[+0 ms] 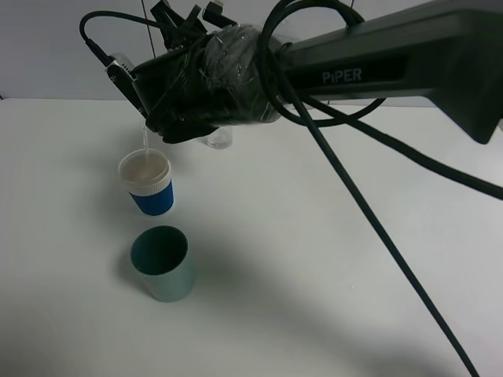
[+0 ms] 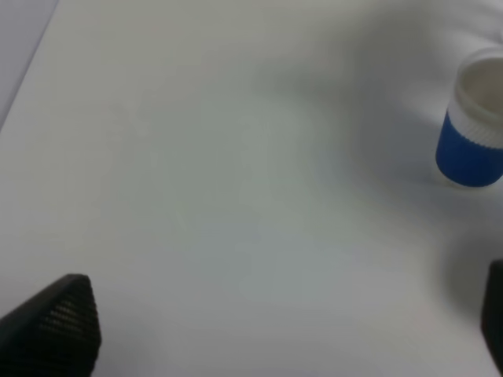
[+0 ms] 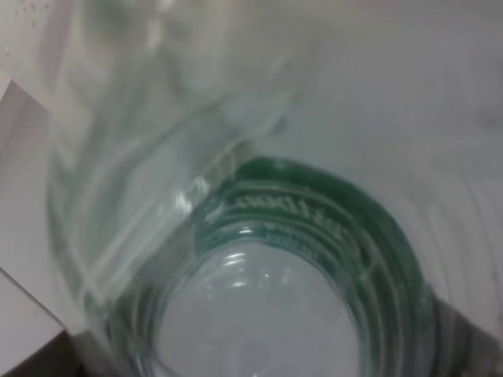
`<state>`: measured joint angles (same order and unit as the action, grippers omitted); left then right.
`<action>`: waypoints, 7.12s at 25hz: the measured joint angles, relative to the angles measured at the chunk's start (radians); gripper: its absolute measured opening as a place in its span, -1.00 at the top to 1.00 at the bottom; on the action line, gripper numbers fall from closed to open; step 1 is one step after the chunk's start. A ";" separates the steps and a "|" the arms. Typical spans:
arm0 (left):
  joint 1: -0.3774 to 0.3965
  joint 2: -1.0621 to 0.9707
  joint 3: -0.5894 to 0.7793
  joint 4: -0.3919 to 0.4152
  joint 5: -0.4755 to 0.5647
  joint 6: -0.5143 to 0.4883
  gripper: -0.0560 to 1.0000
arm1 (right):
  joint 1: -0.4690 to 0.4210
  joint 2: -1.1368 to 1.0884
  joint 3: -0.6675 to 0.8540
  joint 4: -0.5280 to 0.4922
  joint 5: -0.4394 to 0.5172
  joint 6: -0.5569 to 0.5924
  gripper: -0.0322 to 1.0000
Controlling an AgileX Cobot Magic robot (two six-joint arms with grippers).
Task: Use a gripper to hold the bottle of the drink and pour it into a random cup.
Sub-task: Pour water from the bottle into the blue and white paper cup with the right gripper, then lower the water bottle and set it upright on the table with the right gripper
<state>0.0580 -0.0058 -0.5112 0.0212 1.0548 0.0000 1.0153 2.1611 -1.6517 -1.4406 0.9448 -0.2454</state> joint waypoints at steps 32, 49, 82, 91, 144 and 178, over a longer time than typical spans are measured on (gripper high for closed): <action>0.000 0.000 0.000 -0.002 0.000 0.000 -0.96 | 0.000 0.000 0.000 -0.048 0.000 -0.001 -0.16; 0.000 0.000 0.000 -0.002 0.000 0.000 -0.96 | 0.000 0.000 0.000 -0.081 -0.008 -0.008 -0.16; 0.000 0.000 0.000 -0.002 0.000 0.000 -0.96 | 0.005 0.000 0.000 -0.157 -0.062 -0.053 -0.16; 0.000 0.000 0.000 -0.002 0.000 0.000 -0.96 | 0.008 0.000 0.000 -0.175 -0.062 -0.054 -0.16; 0.000 0.000 0.000 -0.003 0.000 0.000 -0.96 | 0.019 -0.101 -0.002 0.153 -0.075 0.897 -0.16; 0.000 0.000 0.000 -0.003 0.000 0.000 -0.96 | -0.077 -0.397 0.212 0.544 -0.392 1.042 -0.16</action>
<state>0.0580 -0.0058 -0.5112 0.0185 1.0548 0.0000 0.9380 1.7638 -1.4396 -0.8966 0.5531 0.7968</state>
